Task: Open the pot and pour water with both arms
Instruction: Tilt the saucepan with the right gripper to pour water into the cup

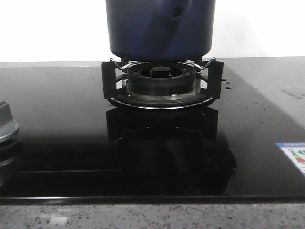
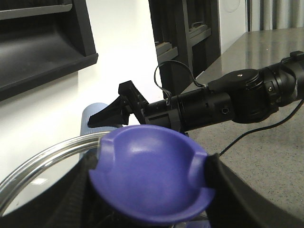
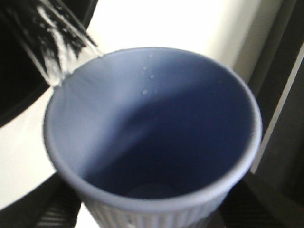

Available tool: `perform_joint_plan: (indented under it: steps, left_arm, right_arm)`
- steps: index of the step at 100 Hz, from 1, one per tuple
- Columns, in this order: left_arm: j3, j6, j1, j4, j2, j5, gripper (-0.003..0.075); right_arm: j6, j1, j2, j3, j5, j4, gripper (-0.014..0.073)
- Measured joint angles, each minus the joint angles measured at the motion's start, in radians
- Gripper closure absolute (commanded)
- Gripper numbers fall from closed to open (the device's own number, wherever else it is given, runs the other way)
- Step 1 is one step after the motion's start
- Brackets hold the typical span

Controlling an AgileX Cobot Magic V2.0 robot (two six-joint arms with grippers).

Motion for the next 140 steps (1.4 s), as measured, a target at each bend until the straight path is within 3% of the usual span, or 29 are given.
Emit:
perform_joint_plan:
  steps: [19,50,80,108,124,140]
  left_arm:
    - [0.0,0.0,0.0,0.0,0.0,0.0,0.0447]
    - [0.0,0.0,0.0,0.002,0.0,0.0,0.0447]
    - [0.0,0.0,0.0,0.002,0.0,0.007,0.0447]
    - [0.0,-0.015,0.0,0.006,0.0,0.025,0.0447]
    - [0.0,-0.015,0.0,0.007,0.0,0.026,0.0447]
    - [0.0,-0.015,0.0,0.007,0.0,0.026,0.0447]
  right_arm:
    - [0.0,0.002,0.0,-0.014,0.006,-0.099,0.0372]
    - [0.02,0.01,0.0,-0.079,0.008,-0.1,0.0372]
    - [0.401,0.022,0.0,-0.062,-0.005,0.156,0.0372]
    - [0.765,0.059,-0.108,-0.056,0.245,0.448,0.0372]
    - [0.851,-0.04,-0.24,0.031,0.286,0.589,0.0372]
    - [1.021,-0.242,-0.375,0.258,0.106,0.622,0.0372]
